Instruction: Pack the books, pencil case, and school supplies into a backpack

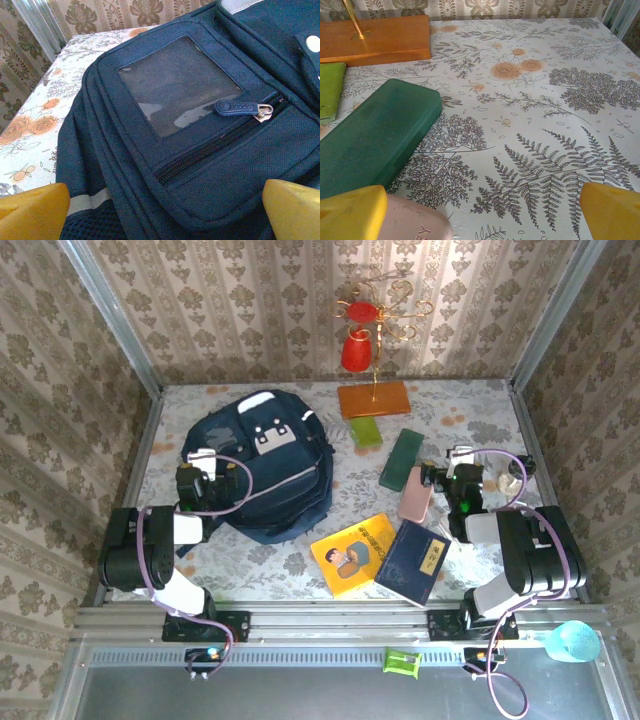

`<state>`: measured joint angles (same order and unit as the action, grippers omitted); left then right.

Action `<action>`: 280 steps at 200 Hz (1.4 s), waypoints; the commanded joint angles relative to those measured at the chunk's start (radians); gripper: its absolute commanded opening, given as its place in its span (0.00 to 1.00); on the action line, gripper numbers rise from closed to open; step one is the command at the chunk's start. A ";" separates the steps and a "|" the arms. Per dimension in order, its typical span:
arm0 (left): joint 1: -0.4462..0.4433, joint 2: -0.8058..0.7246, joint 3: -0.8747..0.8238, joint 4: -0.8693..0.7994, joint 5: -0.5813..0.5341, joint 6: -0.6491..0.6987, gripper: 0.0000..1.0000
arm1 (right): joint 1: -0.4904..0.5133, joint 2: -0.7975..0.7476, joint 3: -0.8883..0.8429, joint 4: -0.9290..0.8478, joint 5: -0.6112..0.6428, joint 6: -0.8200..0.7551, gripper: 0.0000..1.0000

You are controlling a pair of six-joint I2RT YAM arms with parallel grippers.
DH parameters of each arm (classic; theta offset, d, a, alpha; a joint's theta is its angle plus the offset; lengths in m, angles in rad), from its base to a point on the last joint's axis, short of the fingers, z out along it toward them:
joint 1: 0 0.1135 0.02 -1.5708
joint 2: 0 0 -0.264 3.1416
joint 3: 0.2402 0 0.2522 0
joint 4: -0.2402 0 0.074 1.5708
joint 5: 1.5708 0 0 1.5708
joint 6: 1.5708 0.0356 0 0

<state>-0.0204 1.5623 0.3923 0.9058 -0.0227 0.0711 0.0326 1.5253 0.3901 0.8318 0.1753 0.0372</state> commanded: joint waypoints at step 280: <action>0.053 -0.281 0.256 -0.911 0.101 -0.617 0.90 | 0.330 -0.255 0.394 -0.777 -0.057 0.376 0.94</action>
<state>0.0387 1.2125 0.5983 0.2935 -0.0715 -0.3798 0.1757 1.1194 0.6331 0.2790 0.2203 0.3527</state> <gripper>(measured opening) 0.919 0.941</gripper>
